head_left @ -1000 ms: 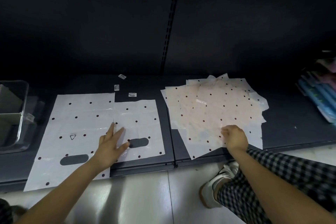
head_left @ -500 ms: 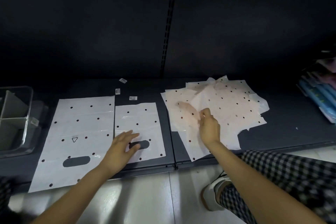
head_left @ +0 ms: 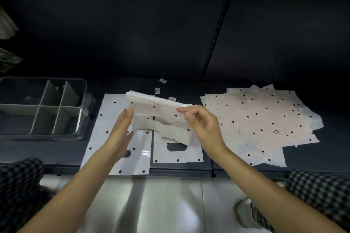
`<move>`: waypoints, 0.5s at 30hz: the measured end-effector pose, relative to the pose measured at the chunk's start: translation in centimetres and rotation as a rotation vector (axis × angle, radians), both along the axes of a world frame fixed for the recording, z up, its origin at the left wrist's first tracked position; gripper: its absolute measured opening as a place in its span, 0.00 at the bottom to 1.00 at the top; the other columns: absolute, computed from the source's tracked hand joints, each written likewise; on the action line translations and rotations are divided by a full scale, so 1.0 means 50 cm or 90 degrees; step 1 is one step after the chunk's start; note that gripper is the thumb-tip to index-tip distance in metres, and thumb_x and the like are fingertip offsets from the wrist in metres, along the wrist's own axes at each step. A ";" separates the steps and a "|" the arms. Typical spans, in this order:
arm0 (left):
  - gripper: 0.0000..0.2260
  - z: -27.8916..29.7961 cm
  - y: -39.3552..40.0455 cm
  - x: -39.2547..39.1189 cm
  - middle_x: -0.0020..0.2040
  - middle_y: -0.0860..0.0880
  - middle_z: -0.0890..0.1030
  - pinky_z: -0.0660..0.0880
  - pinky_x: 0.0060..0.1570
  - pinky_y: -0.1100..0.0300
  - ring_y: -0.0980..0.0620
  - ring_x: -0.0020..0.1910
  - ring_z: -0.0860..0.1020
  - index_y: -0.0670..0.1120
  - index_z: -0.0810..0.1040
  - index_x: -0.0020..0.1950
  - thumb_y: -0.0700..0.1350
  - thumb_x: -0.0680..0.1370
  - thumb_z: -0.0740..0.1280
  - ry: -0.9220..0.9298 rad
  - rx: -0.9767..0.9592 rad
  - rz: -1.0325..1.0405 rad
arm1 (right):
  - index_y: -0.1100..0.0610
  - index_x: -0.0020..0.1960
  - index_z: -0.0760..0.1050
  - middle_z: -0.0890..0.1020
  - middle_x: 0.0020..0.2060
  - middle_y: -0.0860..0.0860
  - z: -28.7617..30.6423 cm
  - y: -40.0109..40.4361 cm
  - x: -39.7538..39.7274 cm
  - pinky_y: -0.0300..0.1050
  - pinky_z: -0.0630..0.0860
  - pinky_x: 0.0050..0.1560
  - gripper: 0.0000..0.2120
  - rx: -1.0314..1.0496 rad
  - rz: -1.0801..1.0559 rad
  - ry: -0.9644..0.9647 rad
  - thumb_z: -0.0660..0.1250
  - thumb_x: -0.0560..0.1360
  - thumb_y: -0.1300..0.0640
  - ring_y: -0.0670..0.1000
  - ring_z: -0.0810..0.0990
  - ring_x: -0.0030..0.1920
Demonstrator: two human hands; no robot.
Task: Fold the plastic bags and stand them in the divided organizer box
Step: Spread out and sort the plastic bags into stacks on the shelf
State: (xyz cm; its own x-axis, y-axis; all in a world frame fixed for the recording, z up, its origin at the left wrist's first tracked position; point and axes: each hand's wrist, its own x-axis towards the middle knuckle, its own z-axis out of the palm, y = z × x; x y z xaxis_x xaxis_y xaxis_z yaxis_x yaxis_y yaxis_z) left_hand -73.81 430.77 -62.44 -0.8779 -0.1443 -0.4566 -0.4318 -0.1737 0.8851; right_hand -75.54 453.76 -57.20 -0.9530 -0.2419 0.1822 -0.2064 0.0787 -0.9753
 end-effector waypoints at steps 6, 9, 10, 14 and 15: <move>0.16 0.020 -0.083 0.017 0.55 0.48 0.83 0.78 0.50 0.56 0.47 0.56 0.81 0.48 0.80 0.53 0.54 0.70 0.70 0.115 0.021 -0.039 | 0.53 0.45 0.75 0.83 0.51 0.46 0.031 -0.080 -0.017 0.42 0.72 0.62 0.06 -0.057 0.036 0.046 0.70 0.73 0.61 0.46 0.78 0.58; 0.14 0.020 -0.119 0.023 0.57 0.49 0.82 0.80 0.47 0.54 0.48 0.55 0.81 0.54 0.77 0.60 0.46 0.74 0.68 0.130 0.047 0.008 | 0.46 0.50 0.72 0.77 0.59 0.41 -0.015 -0.104 -0.039 0.37 0.68 0.65 0.17 0.048 -0.016 0.018 0.69 0.72 0.66 0.40 0.73 0.62; 0.17 0.009 -0.130 0.030 0.59 0.50 0.81 0.78 0.53 0.51 0.48 0.57 0.80 0.54 0.73 0.65 0.43 0.76 0.66 0.100 0.019 -0.001 | 0.46 0.55 0.71 0.73 0.62 0.43 -0.042 -0.111 -0.044 0.38 0.67 0.67 0.20 0.104 -0.023 -0.019 0.70 0.71 0.66 0.41 0.71 0.64; 0.31 -0.057 -0.163 0.081 0.63 0.47 0.74 0.74 0.60 0.47 0.49 0.61 0.75 0.59 0.59 0.74 0.37 0.78 0.65 -0.086 -0.048 0.000 | 0.53 0.67 0.63 0.64 0.60 0.49 -0.160 -0.146 -0.022 0.46 0.71 0.61 0.28 0.244 -0.037 -0.328 0.71 0.71 0.62 0.53 0.68 0.65; 0.32 -0.064 -0.165 0.089 0.61 0.47 0.74 0.79 0.52 0.52 0.53 0.56 0.76 0.60 0.59 0.74 0.36 0.77 0.66 -0.104 -0.055 0.020 | 0.53 0.66 0.63 0.65 0.58 0.49 -0.179 -0.153 -0.013 0.41 0.71 0.54 0.28 0.260 -0.072 -0.369 0.71 0.71 0.60 0.51 0.69 0.61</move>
State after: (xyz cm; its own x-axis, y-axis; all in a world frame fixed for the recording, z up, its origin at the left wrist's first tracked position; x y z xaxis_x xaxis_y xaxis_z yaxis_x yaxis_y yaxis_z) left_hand -69.35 422.51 -65.66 -0.7875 -0.2156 -0.5773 -0.5663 -0.1163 0.8159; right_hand -76.19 446.10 -66.15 -0.8924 -0.0762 -0.4449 0.3672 0.4505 -0.8138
